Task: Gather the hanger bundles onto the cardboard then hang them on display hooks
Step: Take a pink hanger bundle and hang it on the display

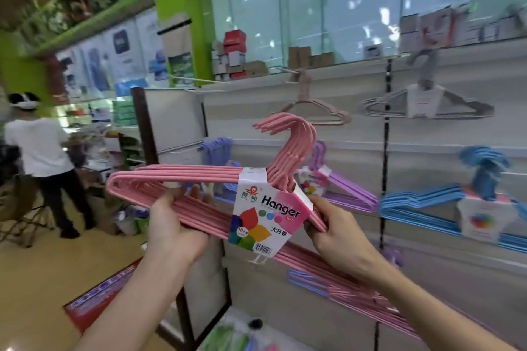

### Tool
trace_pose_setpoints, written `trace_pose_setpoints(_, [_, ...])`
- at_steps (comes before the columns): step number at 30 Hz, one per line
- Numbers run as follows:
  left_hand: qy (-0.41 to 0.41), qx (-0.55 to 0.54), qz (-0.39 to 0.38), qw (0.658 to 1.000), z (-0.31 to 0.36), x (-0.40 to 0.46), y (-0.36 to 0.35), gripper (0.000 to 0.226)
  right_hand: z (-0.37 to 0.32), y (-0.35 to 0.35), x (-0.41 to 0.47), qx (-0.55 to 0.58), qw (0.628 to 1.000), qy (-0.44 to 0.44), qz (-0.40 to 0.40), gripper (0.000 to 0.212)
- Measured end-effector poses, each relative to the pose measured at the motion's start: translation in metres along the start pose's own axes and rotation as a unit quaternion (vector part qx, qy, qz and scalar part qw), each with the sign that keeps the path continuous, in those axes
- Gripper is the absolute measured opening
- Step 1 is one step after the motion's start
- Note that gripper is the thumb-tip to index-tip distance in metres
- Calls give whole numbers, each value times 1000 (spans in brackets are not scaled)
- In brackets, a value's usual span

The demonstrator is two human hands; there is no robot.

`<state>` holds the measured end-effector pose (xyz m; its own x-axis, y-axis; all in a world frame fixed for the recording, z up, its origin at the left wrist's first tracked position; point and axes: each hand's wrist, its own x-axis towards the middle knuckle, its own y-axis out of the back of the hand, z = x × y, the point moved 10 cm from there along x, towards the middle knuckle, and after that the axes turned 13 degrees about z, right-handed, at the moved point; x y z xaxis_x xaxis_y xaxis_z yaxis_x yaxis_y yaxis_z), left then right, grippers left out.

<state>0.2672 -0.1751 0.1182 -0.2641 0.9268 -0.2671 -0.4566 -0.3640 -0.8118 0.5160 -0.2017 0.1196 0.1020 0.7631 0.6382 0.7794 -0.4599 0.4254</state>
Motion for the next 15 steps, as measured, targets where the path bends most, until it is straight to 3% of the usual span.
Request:
trace_pose_setpoints(10, [-66,-6,76,995,90,90,49,19,-26,-143,60,49,997,36,-57,27])
trace_pose_setpoints(15, [-91,-1,87,992,138,149,43,17,-38,-210,112,68,995,52,-58,34])
